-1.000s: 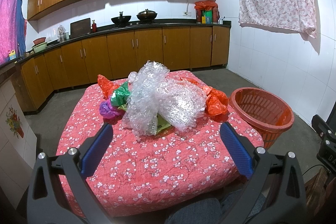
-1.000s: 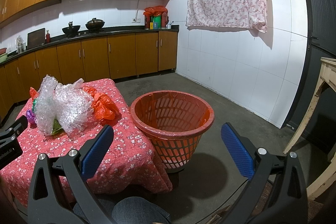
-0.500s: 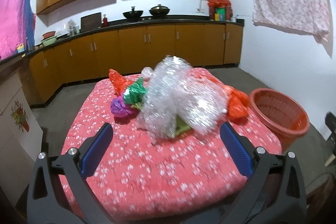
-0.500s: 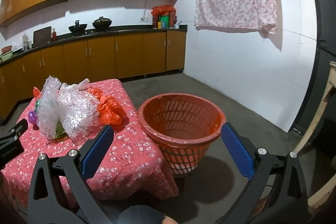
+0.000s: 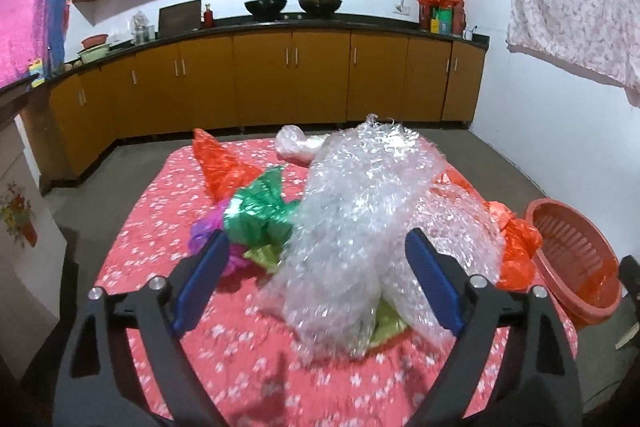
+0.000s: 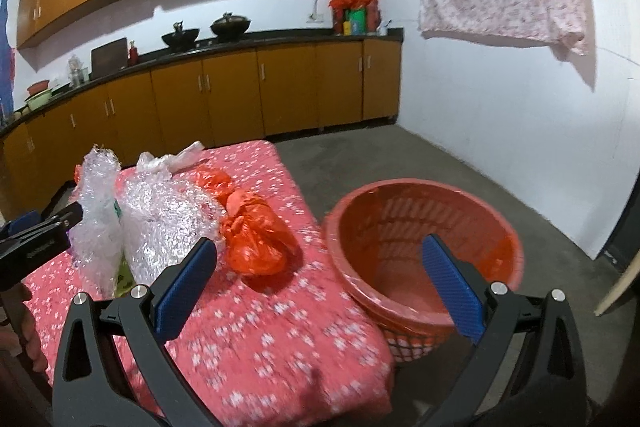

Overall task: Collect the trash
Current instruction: 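Grasp the orange plastic bag with the right tool while the left tool grasps bubble wrap, then carry both bags to the orange basket and open both tools to drop them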

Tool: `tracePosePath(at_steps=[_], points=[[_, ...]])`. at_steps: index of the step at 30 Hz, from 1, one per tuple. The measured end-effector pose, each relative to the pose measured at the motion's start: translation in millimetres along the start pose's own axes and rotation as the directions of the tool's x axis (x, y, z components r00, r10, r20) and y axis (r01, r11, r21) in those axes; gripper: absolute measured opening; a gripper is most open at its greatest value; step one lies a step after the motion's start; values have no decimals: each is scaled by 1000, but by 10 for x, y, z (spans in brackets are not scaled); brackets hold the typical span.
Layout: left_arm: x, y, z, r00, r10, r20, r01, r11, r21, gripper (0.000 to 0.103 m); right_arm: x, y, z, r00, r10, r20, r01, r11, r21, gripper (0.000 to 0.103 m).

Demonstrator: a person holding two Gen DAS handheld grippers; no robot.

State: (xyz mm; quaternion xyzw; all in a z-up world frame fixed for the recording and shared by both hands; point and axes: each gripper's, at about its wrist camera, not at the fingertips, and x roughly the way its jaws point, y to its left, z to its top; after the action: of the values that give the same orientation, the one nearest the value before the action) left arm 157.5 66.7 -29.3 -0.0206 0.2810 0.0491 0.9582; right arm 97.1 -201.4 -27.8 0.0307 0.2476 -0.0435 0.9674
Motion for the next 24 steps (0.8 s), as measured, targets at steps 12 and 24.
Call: tracePosePath(at_steps=[12, 24], points=[[492, -22, 16, 996, -39, -77, 42, 999, 34, 42, 800, 190, 131, 987, 102, -123, -99, 995, 26, 86], [379, 57, 60, 993, -109, -49, 110, 994, 17, 17, 1227, 231, 62, 957, 174, -234, -177, 984, 11, 28]])
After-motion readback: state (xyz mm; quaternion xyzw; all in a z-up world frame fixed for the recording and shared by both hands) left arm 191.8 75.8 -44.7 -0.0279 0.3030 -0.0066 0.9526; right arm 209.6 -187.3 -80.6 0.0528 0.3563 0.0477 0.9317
